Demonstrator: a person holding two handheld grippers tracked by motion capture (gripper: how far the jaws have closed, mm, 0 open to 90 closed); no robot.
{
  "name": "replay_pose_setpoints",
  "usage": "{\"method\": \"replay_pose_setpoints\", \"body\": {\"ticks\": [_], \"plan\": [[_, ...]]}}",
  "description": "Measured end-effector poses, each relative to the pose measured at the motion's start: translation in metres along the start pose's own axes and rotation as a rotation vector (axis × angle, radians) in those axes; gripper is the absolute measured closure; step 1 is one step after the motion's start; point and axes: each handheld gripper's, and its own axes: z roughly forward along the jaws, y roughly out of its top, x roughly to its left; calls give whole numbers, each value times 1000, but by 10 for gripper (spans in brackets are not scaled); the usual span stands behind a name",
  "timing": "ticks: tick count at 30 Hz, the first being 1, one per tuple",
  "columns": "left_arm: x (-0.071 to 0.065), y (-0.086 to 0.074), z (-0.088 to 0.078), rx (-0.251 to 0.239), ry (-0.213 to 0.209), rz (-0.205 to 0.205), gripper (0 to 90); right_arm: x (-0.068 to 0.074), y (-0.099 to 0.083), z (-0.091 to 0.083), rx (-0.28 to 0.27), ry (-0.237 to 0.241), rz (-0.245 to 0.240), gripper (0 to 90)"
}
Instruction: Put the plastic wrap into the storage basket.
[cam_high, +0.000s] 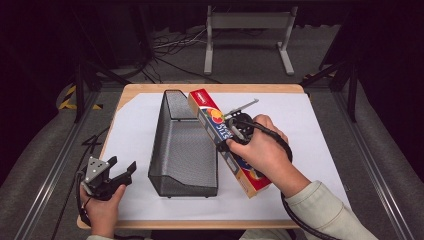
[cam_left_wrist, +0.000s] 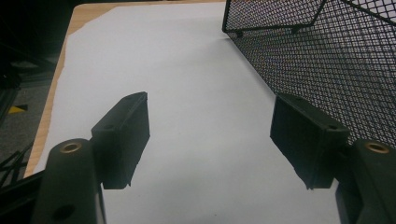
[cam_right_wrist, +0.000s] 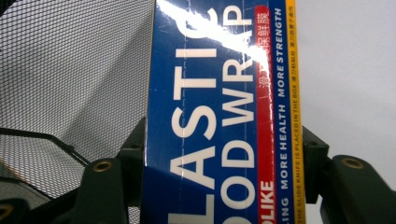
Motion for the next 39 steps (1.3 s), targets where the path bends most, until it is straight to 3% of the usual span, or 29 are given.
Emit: {"method": "replay_pose_setpoints", "body": {"ticks": [10,29,39], "plan": [[0,2,2,-3,-4,-2,289,16,8,7,-8,19,0,400],[-1,5,7,-1,-13,6,289,39,19,35,-1,24,63,396],[0,3,5,-1,-10,6,288,50,23,52,49,30,59,394]]}}
